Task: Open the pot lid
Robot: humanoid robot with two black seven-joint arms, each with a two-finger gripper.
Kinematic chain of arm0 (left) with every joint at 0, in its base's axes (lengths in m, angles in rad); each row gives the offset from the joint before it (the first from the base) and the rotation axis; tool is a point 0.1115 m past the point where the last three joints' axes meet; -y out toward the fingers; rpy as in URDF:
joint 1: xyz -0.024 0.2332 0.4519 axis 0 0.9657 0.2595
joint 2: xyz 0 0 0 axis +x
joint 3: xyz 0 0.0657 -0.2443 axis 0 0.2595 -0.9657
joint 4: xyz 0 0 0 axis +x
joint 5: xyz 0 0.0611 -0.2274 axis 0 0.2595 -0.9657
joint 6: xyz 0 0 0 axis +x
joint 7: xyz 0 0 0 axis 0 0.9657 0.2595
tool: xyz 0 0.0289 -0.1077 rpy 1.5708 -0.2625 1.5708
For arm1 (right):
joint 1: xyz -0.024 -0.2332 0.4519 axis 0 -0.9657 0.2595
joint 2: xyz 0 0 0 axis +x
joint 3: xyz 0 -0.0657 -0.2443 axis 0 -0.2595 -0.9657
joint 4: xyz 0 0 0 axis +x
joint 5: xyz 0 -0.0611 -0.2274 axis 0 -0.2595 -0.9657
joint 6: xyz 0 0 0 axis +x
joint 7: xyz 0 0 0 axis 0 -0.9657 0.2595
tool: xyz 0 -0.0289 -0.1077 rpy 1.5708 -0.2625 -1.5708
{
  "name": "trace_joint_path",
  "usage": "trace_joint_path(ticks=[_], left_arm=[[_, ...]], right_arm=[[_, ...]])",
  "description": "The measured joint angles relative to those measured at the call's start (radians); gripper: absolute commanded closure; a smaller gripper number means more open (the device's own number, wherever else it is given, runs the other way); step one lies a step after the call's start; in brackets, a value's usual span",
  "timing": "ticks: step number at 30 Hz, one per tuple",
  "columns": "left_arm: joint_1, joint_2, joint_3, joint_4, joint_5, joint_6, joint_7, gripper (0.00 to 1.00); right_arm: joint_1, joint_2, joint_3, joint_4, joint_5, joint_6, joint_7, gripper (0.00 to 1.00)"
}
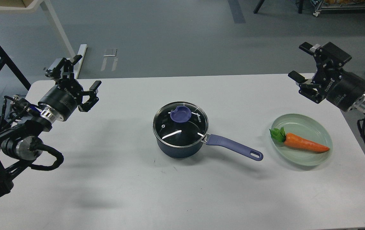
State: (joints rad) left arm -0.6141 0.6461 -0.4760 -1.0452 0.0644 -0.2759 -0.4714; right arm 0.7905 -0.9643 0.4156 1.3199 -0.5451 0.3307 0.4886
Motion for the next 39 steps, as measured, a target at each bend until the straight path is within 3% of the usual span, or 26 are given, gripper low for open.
trace_joint_path(ticks=[9,18,33,39], left_arm=[[-0.01,0.001,-0.004,-0.008,-0.001,0.004,-0.005,0.01],[-0.01,0.011,-0.007,-0.019,-0.002,0.004,-0.013,0.01],[-0.009,0.017,-0.005,-0.027,-0.002,0.007,-0.013,0.01],[-0.007,0.017,-0.004,-0.034,-0.001,0.012,-0.013,0.01]], right_arm=[[0.113,-0.017,-0.039,0.162,-0.681,-0.008,0.001,0.0],[0.298,0.074,-0.393,0.185,-1.152,-0.079,0.0,0.01],[0.327,0.19,-0.499,0.07,-1.252,-0.08,0.0,0.09],[0.327,0.191,-0.531,0.063,-1.257,-0.081,0.0,0.27]])
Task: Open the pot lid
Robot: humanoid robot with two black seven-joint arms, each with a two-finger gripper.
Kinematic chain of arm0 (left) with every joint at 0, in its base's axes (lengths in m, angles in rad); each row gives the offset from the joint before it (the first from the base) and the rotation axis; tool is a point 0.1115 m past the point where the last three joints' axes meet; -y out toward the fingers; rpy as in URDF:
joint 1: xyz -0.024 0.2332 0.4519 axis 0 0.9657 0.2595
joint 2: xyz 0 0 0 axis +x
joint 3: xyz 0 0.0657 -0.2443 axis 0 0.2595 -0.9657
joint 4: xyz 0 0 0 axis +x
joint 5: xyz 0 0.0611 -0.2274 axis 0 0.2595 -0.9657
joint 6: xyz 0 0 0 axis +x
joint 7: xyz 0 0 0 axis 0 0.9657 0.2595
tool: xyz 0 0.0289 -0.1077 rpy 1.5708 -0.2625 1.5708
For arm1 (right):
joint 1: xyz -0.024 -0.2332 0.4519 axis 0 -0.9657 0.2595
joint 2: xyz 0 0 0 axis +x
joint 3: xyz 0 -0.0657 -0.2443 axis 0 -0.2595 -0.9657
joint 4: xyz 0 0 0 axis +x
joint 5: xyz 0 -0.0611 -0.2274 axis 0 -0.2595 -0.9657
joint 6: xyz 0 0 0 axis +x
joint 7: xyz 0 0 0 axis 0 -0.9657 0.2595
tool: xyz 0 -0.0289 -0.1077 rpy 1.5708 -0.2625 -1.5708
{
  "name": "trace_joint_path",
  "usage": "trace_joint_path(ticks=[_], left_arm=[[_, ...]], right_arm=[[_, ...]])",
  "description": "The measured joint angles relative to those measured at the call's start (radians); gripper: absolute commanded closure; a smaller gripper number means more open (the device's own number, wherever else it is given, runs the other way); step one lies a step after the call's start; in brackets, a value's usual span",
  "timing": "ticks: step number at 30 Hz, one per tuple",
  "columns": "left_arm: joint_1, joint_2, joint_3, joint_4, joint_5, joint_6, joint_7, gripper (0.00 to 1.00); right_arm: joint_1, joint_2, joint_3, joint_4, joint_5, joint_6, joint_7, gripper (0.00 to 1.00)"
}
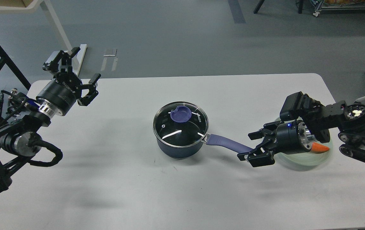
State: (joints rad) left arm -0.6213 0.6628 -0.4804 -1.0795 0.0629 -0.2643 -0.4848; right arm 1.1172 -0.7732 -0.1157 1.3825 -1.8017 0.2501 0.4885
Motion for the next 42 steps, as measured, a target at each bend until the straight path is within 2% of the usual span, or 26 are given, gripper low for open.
trace_joint_path(ticks=[3,8,11,15,21,29,34,42], left_arm=[[0.0,0.0,-0.001,0.0,0.0,0.0,0.0,0.01],[0.0,0.0,-0.004,-0.002,0.0,0.0,0.0,0.01],[0.0,-0.001,-0.007,-0.002,0.0,0.0,0.0,0.01],[-0.002,-0.003,-0.008,-0.002,0.0,0.0,0.0,0.01],[-0.003,-0.005,-0.008,-0.002,0.0,0.0,0.0,0.01],[-0.005,-0.004,-0.005,-0.002,0.057,-0.009,0.001,0.01],[-0.041,-0.003,-0.008,-0.002,0.312,-0.024,-0.002,0.01],[-0.184,-0.007,-0.002,-0.07,1.038,0.016,-0.004,0.01]], right_arm=[[0.0,0.0,-0.008,-0.011,-0.011,-0.002,0.0,0.34],[0.0,0.006,-0.01,-0.016,-0.024,-0.004,0.0,0.41],[0.0,0.015,-0.014,-0.019,-0.025,-0.005,0.0,0.51],[0.0,0.027,-0.016,-0.024,-0.025,-0.006,0.0,0.55],[0.004,0.036,-0.016,-0.027,-0.025,-0.006,0.0,0.67],[0.004,0.036,-0.017,-0.026,-0.025,-0.006,0.001,0.69],[0.004,0.035,-0.018,-0.026,-0.024,-0.006,0.001,0.69],[0.004,0.035,-0.018,-0.027,-0.022,-0.006,0.0,0.69]])
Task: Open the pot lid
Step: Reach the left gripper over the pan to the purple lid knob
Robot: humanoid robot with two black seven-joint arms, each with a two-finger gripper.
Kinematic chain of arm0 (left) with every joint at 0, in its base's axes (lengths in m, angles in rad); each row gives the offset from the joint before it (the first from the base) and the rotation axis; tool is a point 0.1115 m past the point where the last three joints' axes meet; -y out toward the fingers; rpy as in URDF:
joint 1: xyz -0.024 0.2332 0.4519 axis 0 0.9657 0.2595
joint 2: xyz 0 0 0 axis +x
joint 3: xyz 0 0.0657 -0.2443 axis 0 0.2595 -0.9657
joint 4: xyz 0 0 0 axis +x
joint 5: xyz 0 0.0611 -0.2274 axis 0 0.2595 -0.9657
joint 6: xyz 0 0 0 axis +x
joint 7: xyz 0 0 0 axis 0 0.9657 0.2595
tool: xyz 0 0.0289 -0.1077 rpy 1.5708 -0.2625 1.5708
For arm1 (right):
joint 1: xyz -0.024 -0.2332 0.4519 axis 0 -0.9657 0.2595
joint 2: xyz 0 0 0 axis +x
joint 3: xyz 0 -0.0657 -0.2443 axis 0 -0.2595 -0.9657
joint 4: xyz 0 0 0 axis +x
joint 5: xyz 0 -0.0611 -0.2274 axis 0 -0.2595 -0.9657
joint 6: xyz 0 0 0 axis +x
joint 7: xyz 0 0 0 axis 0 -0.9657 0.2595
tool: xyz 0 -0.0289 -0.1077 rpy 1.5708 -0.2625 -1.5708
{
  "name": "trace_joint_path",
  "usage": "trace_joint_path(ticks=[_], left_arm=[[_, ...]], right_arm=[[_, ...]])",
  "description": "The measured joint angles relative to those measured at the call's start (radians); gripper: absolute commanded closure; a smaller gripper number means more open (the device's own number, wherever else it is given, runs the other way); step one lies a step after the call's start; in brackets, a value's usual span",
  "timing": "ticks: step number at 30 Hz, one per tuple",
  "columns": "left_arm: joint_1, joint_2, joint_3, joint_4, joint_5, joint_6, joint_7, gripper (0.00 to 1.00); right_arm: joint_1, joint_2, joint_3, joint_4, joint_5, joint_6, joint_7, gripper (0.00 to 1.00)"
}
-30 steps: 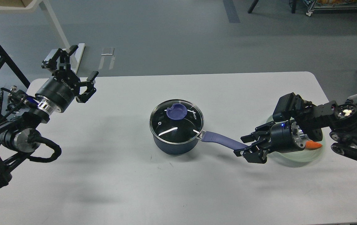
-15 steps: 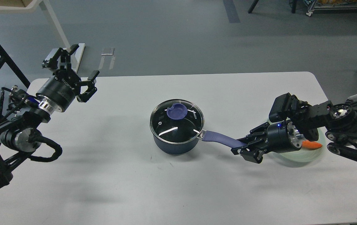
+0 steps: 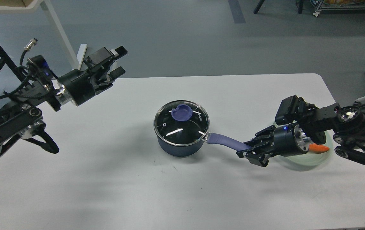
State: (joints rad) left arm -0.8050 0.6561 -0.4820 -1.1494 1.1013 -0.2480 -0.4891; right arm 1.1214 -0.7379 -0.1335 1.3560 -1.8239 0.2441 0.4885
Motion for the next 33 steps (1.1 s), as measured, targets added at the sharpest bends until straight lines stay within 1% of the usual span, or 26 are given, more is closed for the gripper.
trace_joint_path(ticks=[2,6,8,10,14,16,20,24,33], left_arm=[[-0.037,-0.004,0.007,-0.043,0.166,0.021,0.0,0.01],[-0.085,-0.01,0.02,-0.115,0.381,0.054,0.0,0.01],[-0.121,-0.03,0.058,-0.136,0.491,0.087,0.0,0.01],[-0.168,-0.061,0.125,-0.139,0.596,0.147,0.0,0.01],[-0.227,-0.102,0.282,-0.119,0.776,0.306,0.0,0.01],[-0.233,-0.132,0.324,-0.1,0.845,0.349,0.0,0.01],[-0.234,-0.208,0.345,-0.012,0.96,0.378,0.0,0.01],[-0.234,-0.276,0.35,0.075,0.989,0.398,0.0,0.01],[-0.221,-0.332,0.375,0.181,0.99,0.401,0.0,0.01]], right_arm=[[0.0,0.0,0.0,0.0,0.0,0.0,0.0,0.69],[-0.001,0.0,0.0,0.0,0.0,0.001,0.0,0.69],[-0.002,0.0,0.0,0.0,0.0,0.001,0.0,0.69],[-0.001,0.001,0.0,0.0,0.0,0.001,0.0,0.69],[0.001,0.002,0.0,0.0,0.001,0.001,0.0,0.69],[0.002,0.004,0.0,0.0,0.001,0.002,0.0,0.69],[0.003,0.008,0.001,0.0,0.002,0.002,0.0,0.69],[0.004,0.009,0.001,0.0,0.002,0.002,0.0,0.68],[0.005,0.008,0.001,0.0,0.002,0.002,0.0,0.68]])
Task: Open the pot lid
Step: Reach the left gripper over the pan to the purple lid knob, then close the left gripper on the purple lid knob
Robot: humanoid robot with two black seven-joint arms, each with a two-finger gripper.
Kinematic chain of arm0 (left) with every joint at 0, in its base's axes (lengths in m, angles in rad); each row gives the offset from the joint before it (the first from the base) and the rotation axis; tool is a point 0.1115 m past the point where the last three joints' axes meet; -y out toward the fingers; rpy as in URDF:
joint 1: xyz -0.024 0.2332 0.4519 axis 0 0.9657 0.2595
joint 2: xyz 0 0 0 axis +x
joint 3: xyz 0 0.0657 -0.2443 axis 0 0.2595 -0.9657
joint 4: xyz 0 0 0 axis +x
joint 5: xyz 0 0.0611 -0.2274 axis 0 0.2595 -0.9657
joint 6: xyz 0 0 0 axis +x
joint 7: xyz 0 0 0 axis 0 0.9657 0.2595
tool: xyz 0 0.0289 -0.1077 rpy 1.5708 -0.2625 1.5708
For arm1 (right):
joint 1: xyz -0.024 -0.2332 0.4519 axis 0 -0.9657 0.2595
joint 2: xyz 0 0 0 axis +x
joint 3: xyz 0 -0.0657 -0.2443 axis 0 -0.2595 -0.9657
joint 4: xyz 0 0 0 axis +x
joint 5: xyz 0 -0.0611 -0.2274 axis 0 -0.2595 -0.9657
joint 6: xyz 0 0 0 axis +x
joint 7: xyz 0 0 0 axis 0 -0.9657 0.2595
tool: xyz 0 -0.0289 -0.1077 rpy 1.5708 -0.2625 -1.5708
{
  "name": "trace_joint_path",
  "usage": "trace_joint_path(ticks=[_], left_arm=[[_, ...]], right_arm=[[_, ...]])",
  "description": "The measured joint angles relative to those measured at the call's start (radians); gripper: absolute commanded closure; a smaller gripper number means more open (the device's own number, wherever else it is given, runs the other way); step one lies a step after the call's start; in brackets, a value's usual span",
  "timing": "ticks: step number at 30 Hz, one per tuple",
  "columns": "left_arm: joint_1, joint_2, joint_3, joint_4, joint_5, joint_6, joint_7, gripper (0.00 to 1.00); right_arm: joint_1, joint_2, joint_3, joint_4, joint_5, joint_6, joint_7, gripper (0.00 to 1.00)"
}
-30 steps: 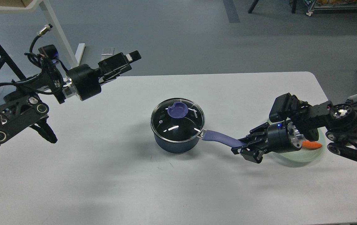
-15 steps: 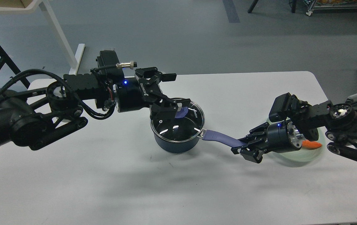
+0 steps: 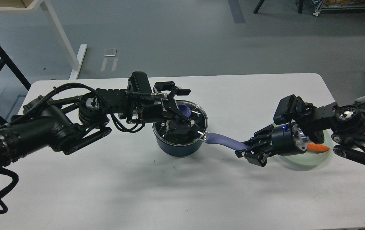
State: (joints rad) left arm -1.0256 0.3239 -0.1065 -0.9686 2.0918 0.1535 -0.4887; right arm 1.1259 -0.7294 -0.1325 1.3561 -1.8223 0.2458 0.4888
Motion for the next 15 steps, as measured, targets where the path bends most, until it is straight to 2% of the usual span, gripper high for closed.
trace_joint_path(ticks=[15], left_arm=[[0.05,-0.009,0.01,0.046,-0.035,-0.015,0.0,0.05]], right_arm=[[0.0,0.001,0.001,0.003,0.002,0.0,0.0,0.68]])
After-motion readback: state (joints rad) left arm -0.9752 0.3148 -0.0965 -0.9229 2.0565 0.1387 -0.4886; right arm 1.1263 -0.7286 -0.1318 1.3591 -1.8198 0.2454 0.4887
